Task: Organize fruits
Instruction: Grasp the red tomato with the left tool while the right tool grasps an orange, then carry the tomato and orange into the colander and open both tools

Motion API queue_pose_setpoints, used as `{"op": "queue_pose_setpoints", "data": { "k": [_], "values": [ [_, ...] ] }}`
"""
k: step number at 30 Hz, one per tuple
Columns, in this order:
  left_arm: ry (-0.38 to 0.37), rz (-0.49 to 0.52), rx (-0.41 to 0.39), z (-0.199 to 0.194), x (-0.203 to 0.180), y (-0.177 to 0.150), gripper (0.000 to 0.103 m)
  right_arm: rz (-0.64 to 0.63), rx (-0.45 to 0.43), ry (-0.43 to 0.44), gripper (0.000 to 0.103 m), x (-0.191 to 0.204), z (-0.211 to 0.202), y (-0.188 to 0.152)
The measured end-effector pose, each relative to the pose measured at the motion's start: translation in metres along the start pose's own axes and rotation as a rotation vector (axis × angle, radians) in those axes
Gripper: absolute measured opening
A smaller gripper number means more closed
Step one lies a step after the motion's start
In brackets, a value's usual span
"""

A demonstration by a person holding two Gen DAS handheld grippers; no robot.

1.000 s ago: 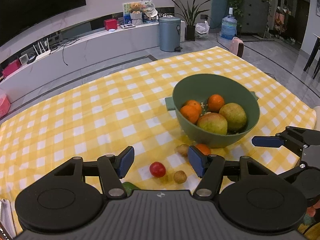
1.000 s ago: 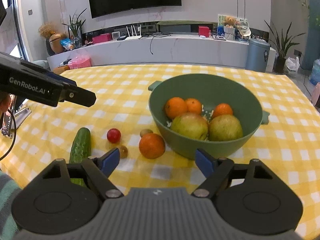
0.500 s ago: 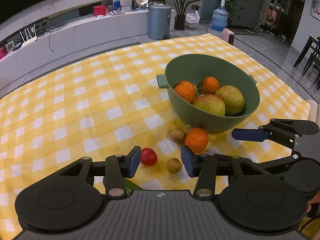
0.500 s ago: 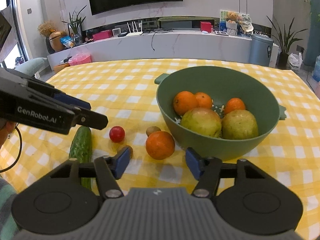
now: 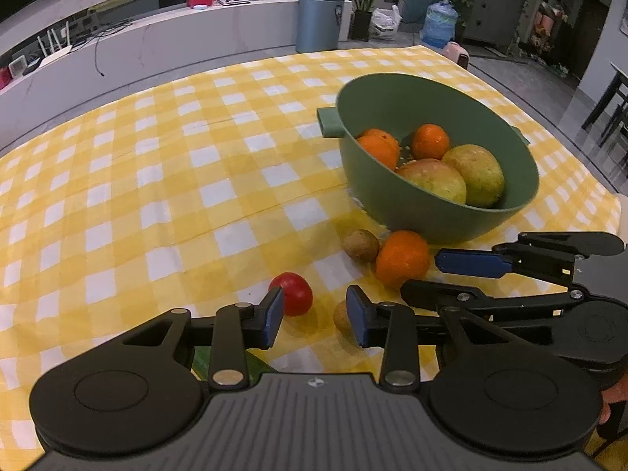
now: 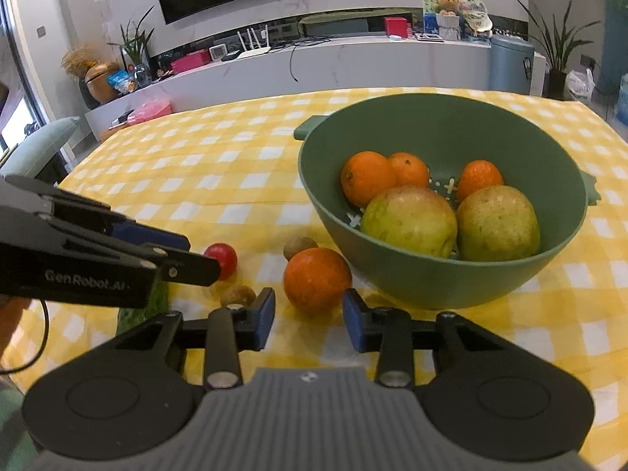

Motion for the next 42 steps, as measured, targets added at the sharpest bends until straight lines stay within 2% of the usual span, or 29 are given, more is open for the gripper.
{"op": "queue_pose_setpoints", "data": {
  "k": [4,9,17,19,20,24,34,42],
  "values": [
    [0.041,-0.058,0.012,0.007,0.009,0.0,0.043,0.021,-0.002,0.005,0.043,-0.004,0.006,-0.001],
    [0.056,-0.121,0.036,0.017,0.016,-0.004,0.043,0.064,-0.007,0.02,0.051,-0.005,0.01,-0.001],
    [0.085,-0.16,0.056,0.028,0.015,-0.006,0.043,0.078,-0.011,0.014,0.052,-0.005,0.016,0.0],
    [0.088,-0.159,0.053,0.028,0.013,-0.007,0.043,0.075,-0.011,0.011,0.051,-0.004,0.017,0.0],
    [0.09,-0.155,0.052,0.028,0.013,-0.007,0.039,0.074,-0.01,0.008,0.049,-0.005,0.017,0.0],
    [0.096,-0.138,0.051,0.029,0.011,-0.006,0.034,0.072,-0.003,-0.012,0.039,-0.007,0.019,0.0],
    [0.099,-0.13,0.046,0.027,0.01,-0.005,0.031,0.052,0.014,0.009,0.038,-0.005,0.013,-0.004],
    [0.1,-0.122,0.018,0.008,0.006,0.001,0.031,0.016,0.008,0.043,0.037,-0.004,-0.012,-0.011]
  ]
}}
Point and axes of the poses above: each gripper's, at about its wrist camera, not at the fingertips, and z roughly the way its jaws point, x to its left, y to its top, the point moved 3 cm from there along z, roughly the way its jaws point, and after that the axes turned 9 degrees about -x, right-handed, at the moved point
